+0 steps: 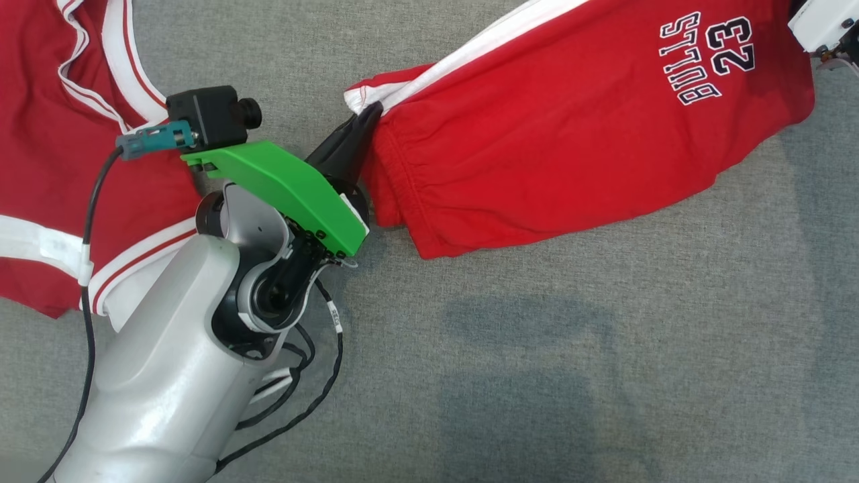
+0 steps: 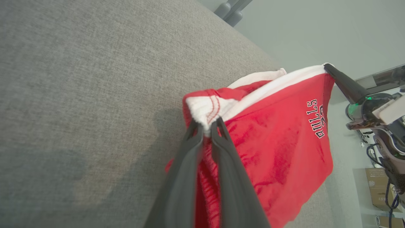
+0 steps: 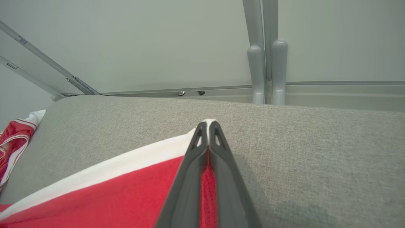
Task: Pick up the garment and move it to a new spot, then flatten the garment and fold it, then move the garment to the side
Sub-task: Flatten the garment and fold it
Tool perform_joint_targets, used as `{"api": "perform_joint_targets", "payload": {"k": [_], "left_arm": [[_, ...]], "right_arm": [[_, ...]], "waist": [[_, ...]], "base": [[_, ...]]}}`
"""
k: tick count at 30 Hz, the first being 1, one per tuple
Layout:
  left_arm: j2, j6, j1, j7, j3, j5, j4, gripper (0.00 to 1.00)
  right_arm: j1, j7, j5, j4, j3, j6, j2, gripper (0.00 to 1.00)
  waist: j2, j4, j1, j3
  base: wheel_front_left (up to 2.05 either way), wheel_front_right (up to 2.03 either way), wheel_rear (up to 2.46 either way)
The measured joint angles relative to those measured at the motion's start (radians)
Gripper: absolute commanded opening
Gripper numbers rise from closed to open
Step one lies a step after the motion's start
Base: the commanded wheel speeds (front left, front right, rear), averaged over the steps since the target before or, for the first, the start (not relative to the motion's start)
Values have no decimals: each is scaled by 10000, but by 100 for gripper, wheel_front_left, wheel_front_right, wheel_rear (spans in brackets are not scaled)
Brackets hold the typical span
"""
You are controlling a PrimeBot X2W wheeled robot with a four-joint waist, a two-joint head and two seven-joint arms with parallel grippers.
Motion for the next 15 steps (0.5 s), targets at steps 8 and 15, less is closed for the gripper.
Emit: {"api": "perform_joint_targets", "payload": {"k": [8, 15], "left_arm": [[-104, -31, -311, 174, -153, 40, 506, 0], [-142, -19, -461, 173, -161, 81, 721, 5]], "right_arm": [[-391, -98, -437, 794, 232, 0, 134, 0], [-656, -107, -612, 1110, 700, 0, 374, 0]], "waist": [[0, -45, 0, 130], [0, -51, 0, 344]], "base": [[0, 0, 0], [0, 0, 0]]}}
